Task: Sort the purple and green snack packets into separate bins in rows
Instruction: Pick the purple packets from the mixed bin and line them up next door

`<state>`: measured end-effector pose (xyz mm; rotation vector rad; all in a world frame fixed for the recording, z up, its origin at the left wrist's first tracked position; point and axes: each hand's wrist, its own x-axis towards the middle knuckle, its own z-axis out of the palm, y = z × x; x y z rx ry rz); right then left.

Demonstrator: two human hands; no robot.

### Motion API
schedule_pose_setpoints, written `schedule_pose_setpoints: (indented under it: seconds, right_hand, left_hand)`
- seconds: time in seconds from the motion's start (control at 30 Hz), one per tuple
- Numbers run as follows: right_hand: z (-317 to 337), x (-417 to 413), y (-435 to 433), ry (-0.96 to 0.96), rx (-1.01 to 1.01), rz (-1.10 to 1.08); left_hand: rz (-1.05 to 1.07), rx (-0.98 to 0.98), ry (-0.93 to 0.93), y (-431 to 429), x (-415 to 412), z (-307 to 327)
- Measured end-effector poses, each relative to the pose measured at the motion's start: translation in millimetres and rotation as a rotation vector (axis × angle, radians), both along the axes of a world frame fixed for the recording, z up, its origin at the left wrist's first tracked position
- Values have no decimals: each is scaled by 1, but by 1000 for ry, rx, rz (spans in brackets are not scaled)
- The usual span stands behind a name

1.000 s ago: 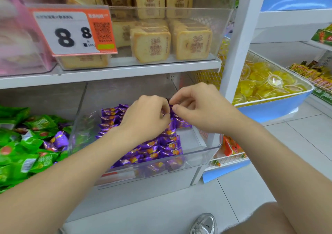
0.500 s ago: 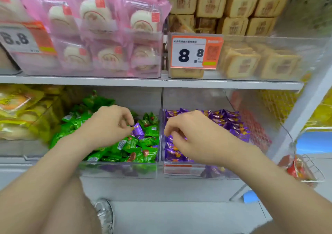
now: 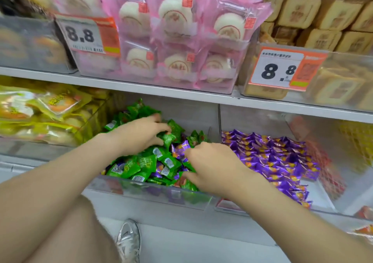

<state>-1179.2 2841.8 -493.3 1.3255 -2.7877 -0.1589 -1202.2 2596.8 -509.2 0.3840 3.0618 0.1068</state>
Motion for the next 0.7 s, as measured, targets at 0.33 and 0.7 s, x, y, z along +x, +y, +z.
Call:
schedule_pose_setpoints:
  seconds: [0.33,0.7]
  right_hand:
    - [0,-38,-28,-126,-84,-204]
    - [-27,-62,-67,-390,-48,-387]
  left_hand:
    - [175,-132,110,-5,-33,-1]
    - [133,-280,73,19,-23,-8]
